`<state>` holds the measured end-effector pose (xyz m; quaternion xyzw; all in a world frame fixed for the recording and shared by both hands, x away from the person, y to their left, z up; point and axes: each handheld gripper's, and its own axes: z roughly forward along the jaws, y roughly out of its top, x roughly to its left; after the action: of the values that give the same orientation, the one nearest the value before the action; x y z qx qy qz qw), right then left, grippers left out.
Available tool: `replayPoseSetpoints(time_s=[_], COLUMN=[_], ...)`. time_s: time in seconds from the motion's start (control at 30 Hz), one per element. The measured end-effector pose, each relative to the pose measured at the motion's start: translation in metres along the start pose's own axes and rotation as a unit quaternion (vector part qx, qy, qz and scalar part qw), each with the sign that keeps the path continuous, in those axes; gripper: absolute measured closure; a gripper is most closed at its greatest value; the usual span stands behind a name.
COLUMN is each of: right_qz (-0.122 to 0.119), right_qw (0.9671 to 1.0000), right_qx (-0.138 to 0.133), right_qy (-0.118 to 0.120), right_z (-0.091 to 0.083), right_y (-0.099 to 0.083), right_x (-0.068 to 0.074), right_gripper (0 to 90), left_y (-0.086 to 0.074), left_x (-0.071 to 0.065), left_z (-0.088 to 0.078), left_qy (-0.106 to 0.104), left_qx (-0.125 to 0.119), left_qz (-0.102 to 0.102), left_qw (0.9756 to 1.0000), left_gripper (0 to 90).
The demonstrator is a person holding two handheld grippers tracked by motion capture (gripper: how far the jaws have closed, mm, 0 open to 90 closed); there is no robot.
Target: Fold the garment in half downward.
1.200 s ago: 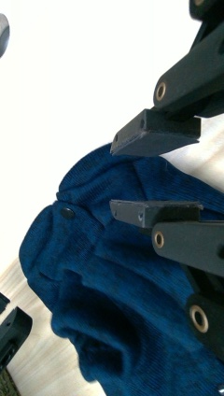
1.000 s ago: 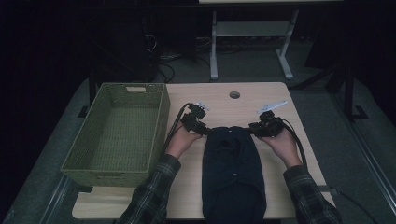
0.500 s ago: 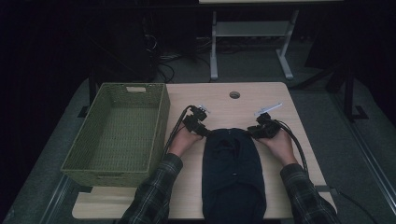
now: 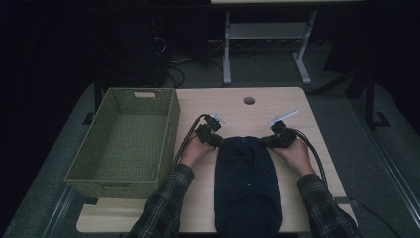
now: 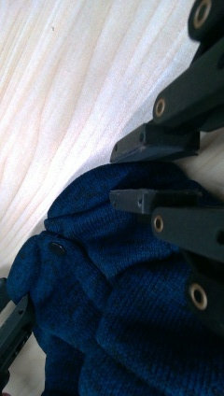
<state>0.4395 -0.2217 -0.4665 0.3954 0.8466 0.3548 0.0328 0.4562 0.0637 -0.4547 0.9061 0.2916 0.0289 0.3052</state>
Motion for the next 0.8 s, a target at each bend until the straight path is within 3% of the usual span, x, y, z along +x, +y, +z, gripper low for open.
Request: replayPoseSetpoints(time_s=[0.17, 0.37, 0.6, 0.8], right_qz=[-0.011, -0.02, -0.033, -0.033], right_qw=[0.9999, 0.9994, 0.9986, 0.9976], right_qx=[0.006, 0.011, -0.013, -0.029], right_qy=[-0.01, -0.025, -0.039, -0.053], right_z=[0.0, -0.005, -0.019, -0.035], right_y=[0.002, 0.006, 0.013, 0.021], right_x=[0.005, 0.008, 0.012, 0.015], right_gripper=[81.3, 83.0, 83.2, 83.2], left_y=[0.001, 0.004, 0.016, 0.027], left_x=[-0.002, -0.003, -0.008, -0.012], left_z=[-0.001, -0.008, -0.025, -0.039], left_qy=[-0.001, 0.002, 0.015, 0.031], left_qx=[0.006, 0.0, -0.02, -0.03], left_qz=[0.005, -0.014, -0.017, 0.001], left_qw=[1.0, 0.9999, 0.9995, 0.9991], left_gripper=[73.3, 79.6, 80.6, 80.9])
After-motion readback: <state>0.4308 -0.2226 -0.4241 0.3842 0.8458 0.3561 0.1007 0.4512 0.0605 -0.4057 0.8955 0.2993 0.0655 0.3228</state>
